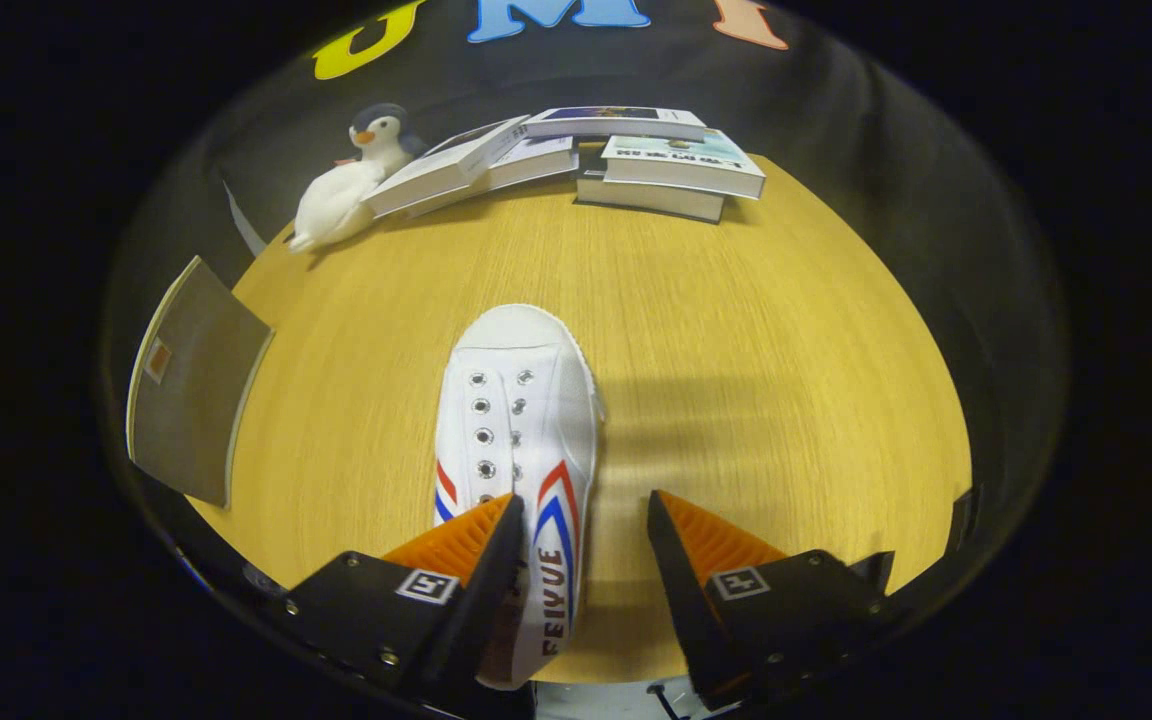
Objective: Open the storage box then place both shoes into the box .Put the left shoe in first, then the right shoe, with the right side of both shoes facing outward in a uniform manner.
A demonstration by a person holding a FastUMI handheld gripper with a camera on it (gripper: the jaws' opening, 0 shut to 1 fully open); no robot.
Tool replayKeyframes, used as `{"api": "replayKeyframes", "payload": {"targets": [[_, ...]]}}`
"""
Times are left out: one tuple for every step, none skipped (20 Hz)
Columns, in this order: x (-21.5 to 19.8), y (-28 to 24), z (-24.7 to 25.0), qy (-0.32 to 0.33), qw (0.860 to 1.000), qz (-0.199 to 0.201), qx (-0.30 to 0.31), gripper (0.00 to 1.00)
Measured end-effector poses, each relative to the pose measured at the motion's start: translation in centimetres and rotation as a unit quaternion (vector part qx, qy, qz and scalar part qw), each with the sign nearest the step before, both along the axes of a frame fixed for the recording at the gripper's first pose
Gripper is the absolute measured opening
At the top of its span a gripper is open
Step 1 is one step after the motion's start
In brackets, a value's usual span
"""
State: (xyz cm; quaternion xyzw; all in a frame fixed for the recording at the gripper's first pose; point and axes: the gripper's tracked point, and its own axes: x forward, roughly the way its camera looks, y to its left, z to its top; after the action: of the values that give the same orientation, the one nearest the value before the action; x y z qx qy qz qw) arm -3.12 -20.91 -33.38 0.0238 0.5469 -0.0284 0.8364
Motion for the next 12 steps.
{"api": "replayKeyframes", "payload": {"targets": [[0.1,0.1,-0.1,0.001,1.000,0.006,-0.001,0.60],[0.1,0.1,-0.1,0.001,1.000,0.012,-0.004,0.55],[0.0,0.1,0.0,0.001,1.000,0.017,-0.006,0.55],[-0.2,0.4,0.0,0.001,1.000,0.015,0.003,0.55],[0.1,0.6,0.2,0.000,1.000,0.008,0.004,0.34],[0.1,0.6,-0.2,0.001,1.000,0.009,0.001,0.32],[0.1,0.6,-0.1,0.003,1.000,0.010,-0.004,0.32],[0.2,-0.3,0.1,0.004,0.999,0.010,-0.036,0.32],[0.4,-0.4,0.1,-0.006,0.999,-0.008,-0.033,0.17],[0.4,-0.3,-0.3,-0.003,1.000,-0.013,-0.027,0.02],[0.5,-0.3,0.2,-0.006,0.999,-0.026,-0.019,0.02],[0.2,0.1,0.3,-0.003,0.999,-0.036,-0.008,0.02]]}}
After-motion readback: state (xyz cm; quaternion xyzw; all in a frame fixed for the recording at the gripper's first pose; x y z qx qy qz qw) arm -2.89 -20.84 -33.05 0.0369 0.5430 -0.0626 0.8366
